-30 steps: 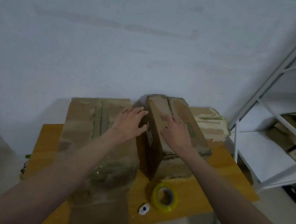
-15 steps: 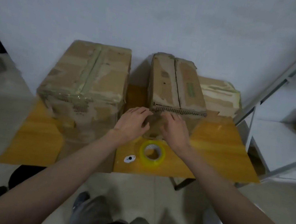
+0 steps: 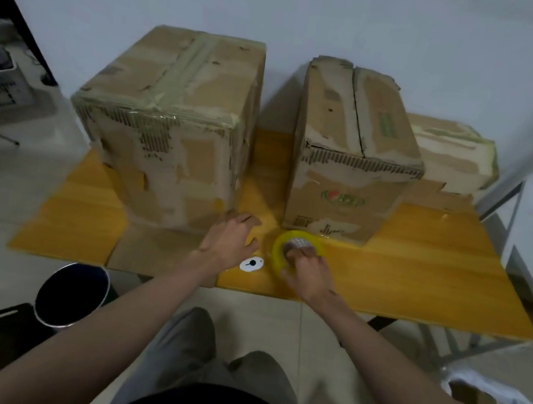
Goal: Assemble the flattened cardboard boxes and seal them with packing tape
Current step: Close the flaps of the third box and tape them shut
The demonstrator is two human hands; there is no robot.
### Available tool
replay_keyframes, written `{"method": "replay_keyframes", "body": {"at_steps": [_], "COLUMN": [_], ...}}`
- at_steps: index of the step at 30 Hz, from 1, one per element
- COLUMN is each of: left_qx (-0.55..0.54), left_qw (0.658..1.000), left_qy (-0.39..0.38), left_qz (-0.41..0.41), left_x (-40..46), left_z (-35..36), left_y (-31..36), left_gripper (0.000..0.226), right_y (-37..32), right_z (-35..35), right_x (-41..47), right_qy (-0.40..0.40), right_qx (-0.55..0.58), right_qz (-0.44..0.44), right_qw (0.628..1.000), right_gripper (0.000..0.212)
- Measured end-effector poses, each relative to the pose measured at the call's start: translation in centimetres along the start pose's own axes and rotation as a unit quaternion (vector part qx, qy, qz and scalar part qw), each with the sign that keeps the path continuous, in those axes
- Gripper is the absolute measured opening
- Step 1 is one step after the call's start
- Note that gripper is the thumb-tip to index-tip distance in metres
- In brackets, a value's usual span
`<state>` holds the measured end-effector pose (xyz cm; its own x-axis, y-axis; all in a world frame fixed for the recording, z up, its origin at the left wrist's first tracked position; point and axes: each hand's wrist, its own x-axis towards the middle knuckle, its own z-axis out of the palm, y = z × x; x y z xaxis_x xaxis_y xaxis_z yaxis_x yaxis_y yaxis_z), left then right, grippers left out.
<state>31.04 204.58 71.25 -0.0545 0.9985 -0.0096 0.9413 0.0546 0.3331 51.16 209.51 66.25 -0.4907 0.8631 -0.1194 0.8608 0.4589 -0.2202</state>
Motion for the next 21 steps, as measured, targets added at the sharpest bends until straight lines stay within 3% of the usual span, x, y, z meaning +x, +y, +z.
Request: {"method": "replay_keyframes", "body": {"at_steps": [5, 11, 17, 21], "left_qx": [-0.018, -0.051, -0.106, -0.141], "left_qw": [1.000, 0.998, 0.993, 0.989], "left_qy": [-0.005, -0.042, -0.052, -0.032], "left_qz": [-0.011, -0.015, 0.030, 0.039], "left_x": [-0.1, -0.4, -0.4, 0.8], "left_z": [0.7, -1.3, -6.2, -11.4], "left_y": [-0.7, 0.6, 1.7, 3.5], "left_gripper": [0.038, 0.037, 0.045, 0.054], "right_y": [-0.4, -0.7, -0.3, -0.5], "right_z": [0.2, -1.3, -6.5, -12.0], "right_x": [1.0, 1.1, -0.6, -2.1], "right_qy": [0.003, -0.093, -0.051, -0.015], "right_qx": [-0.029, -0.076, 0.098, 0.221], "right_qz": [-0.009, 0.008, 0.016, -0.045], "right_qw": [1.000, 0.993, 0.994, 0.974], "right_gripper": [0.026, 0.032, 0.044, 0.032]}}
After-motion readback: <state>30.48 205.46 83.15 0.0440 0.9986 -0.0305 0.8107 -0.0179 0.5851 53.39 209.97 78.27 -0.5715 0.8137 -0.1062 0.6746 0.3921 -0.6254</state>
